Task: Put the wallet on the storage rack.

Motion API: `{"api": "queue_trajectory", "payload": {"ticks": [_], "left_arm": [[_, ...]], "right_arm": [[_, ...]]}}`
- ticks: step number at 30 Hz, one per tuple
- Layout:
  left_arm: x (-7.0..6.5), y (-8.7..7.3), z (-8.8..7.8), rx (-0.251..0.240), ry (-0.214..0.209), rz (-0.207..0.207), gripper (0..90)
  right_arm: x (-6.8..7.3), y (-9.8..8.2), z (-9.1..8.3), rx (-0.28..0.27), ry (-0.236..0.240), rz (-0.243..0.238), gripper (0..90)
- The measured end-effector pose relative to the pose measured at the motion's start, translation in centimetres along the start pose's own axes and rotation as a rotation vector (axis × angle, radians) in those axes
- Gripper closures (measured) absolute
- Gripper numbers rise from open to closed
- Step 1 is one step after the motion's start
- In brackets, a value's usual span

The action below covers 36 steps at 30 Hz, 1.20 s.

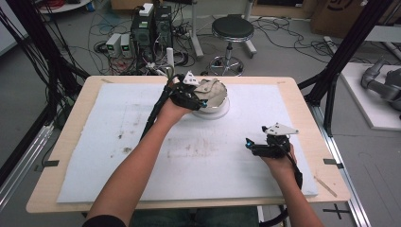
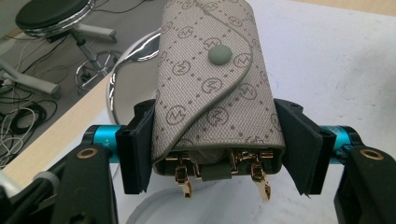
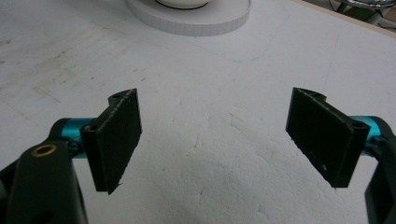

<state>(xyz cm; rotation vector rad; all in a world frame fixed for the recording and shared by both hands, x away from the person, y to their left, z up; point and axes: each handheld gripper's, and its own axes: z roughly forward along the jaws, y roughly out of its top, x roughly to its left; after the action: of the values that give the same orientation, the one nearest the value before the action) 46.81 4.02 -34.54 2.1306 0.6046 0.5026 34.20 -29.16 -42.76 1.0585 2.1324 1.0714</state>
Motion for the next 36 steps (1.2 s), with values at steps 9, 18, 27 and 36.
{"api": "queue_trajectory", "payload": {"ticks": [9, 18, 27, 36], "left_arm": [[0.1, -0.8, 2.3, 0.074, 0.021, 0.003, 34.3], [0.4, -0.8, 3.2, 0.067, 0.028, -0.018, 34.0], [0.0, -0.3, 4.5, 0.077, 0.049, -0.017, 33.0], [0.2, -0.3, 4.4, 0.052, 0.051, -0.034, 26.5]], "right_arm": [[-0.2, 0.0, 0.0, 0.0, 0.0, 0.007, 18.6], [-0.2, 0.0, 0.2, 0.001, 0.002, 0.006, 18.6], [-0.1, 0.0, 0.3, 0.006, 0.0, 0.001, 18.6], [-0.2, 0.0, 0.3, 0.008, 0.002, 0.003, 18.6]]}}
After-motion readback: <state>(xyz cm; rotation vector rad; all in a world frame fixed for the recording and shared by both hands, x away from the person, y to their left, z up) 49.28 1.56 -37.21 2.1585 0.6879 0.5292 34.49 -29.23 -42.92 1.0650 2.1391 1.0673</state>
